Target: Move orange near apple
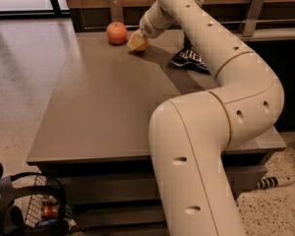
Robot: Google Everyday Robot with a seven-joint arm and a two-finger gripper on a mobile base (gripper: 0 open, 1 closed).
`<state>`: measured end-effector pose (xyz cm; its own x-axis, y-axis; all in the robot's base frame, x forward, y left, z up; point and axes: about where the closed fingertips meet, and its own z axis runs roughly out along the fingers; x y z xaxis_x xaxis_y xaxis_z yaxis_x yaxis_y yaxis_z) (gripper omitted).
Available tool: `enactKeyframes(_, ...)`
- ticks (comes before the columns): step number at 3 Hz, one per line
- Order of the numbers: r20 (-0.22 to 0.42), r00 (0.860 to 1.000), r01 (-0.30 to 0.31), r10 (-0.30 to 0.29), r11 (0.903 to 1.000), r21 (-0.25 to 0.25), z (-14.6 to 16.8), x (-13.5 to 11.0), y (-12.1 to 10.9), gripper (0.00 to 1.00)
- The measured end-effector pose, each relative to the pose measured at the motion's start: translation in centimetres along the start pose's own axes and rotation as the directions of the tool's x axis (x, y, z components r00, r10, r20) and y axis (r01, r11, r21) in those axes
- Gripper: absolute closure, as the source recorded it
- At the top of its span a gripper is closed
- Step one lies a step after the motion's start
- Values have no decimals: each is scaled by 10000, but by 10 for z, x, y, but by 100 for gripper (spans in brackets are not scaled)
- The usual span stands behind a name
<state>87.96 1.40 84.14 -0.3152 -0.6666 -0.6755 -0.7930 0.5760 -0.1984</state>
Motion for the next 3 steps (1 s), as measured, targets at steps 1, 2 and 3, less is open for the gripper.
enactKeyframes(1,-29,10000,1,-1,10000,-48,4,1,2,46)
enactKeyframes(2,-61,10000,-1,0,10000,-97,8,2,4,22)
enactKeyframes(3,-90,10000,-1,0,9999,-145,12,3,6,1)
